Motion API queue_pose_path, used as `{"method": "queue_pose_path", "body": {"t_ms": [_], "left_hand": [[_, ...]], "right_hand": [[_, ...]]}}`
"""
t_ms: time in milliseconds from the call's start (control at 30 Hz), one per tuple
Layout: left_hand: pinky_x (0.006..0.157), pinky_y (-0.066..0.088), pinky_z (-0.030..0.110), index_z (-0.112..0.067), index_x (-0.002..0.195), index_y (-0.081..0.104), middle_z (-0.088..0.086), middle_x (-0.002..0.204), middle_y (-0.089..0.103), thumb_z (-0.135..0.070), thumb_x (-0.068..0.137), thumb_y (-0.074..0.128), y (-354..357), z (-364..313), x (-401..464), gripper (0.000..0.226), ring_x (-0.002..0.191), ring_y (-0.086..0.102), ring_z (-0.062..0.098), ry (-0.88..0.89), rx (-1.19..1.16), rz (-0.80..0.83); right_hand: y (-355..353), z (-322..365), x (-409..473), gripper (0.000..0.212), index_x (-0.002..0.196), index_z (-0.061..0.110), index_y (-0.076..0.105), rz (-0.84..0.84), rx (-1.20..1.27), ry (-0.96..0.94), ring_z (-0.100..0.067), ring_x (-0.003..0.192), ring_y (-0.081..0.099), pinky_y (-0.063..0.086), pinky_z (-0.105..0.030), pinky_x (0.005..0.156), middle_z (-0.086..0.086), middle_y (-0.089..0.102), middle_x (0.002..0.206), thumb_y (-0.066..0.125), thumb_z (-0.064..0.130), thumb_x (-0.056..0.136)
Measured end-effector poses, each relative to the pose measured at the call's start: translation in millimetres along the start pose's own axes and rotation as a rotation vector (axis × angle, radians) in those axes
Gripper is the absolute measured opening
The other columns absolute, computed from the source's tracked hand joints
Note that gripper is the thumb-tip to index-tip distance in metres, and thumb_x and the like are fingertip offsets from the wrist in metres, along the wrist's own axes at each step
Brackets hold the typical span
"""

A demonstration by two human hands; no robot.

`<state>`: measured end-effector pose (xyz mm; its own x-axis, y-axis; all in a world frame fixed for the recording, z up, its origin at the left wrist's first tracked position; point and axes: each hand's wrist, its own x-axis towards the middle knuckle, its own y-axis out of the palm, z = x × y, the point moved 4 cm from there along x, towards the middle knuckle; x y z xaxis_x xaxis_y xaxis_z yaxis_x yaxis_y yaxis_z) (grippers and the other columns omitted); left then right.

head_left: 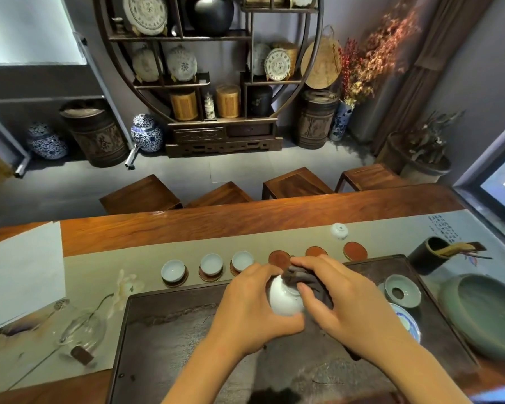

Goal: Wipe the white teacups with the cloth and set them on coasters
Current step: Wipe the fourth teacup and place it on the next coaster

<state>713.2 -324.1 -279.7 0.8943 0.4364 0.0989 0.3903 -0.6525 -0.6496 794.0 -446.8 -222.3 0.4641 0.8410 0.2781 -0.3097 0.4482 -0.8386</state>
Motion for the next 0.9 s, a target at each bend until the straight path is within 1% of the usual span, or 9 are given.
{"method": "queue_pose_path", "body": {"t_ms": [133,300,467,567,633,767,900], "left_hand": [[0.062,0.040,0.010,-0.041,0.097,0.061,-0.019,0.085,0.057,-0.049,0.054,0.074,0.9,-4.6,-2.0,0.046,0.084,0.056,-0.001,0.010,-0.016,-0.026],[0.062,0.044,0.014,-0.040,0.095,0.062,-0.017,0.084,0.058,-0.052,0.053,0.072,2.0,-10.0,-3.7,0.045,0.082,0.056,0.001,0.016,-0.024,-0.042],[0.060,0.039,0.012,-0.039,0.093,0.062,-0.015,0.081,0.057,-0.053,0.053,0.070,2.1,-14.3,-6.1,0.043,0.079,0.055,0.001,0.021,-0.026,-0.042],[0.060,0.038,0.010,-0.039,0.092,0.063,-0.015,0.081,0.057,-0.053,0.053,0.069,-0.6,-17.3,-7.1,0.042,0.080,0.055,0.000,0.013,-0.049,-0.065],[0.062,0.039,0.010,-0.038,0.093,0.064,-0.016,0.083,0.057,-0.054,0.053,0.070,-3.4,-17.4,-7.8,0.044,0.083,0.056,-0.001,0.015,-0.062,-0.074],[0.062,0.039,0.007,-0.038,0.093,0.064,-0.018,0.083,0.058,-0.054,0.054,0.072,-7.2,-14.1,-9.9,0.043,0.084,0.056,-0.003,0.019,-0.056,-0.052],[0.061,0.037,0.007,-0.042,0.088,0.061,-0.016,0.082,0.059,-0.057,0.052,0.070,-7.4,-10.7,-10.2,0.040,0.083,0.055,-0.003,0.017,-0.028,-0.054]], "right_hand": [[-5.7,2.7,-3.1,0.025,0.108,0.024,0.062,0.010,-0.004,-0.008,-0.011,0.081,0.061,0.052,-0.031,0.060,0.010,0.062,0.097,0.055,0.025,0.084],[-11.1,5.6,-5.1,0.023,0.105,0.024,0.062,0.044,-0.029,-0.018,-0.016,0.080,0.061,0.052,-0.033,0.060,0.006,0.061,0.098,0.053,0.025,0.084],[-13.0,10.0,-5.7,0.023,0.105,0.024,0.063,0.075,-0.054,-0.038,-0.016,0.080,0.062,0.052,-0.033,0.060,0.006,0.060,0.099,0.052,0.027,0.085],[-14.0,13.0,-7.2,0.023,0.104,0.025,0.063,0.055,-0.049,-0.043,-0.017,0.076,0.061,0.051,-0.033,0.055,0.005,0.059,0.098,0.054,0.027,0.084],[-13.3,15.1,-8.4,0.024,0.106,0.026,0.061,0.055,-0.030,-0.045,-0.016,0.072,0.060,0.051,-0.032,0.052,0.005,0.056,0.096,0.055,0.031,0.083],[-9.2,15.5,-8.3,0.034,0.108,0.029,0.059,0.090,-0.015,-0.052,-0.013,0.073,0.058,0.050,-0.030,0.053,0.007,0.052,0.098,0.053,0.049,0.081],[-8.4,17.6,-6.5,0.037,0.106,0.028,0.060,0.115,-0.027,-0.080,-0.010,0.069,0.057,0.048,-0.026,0.051,0.008,0.052,0.095,0.058,0.052,0.078]]}}
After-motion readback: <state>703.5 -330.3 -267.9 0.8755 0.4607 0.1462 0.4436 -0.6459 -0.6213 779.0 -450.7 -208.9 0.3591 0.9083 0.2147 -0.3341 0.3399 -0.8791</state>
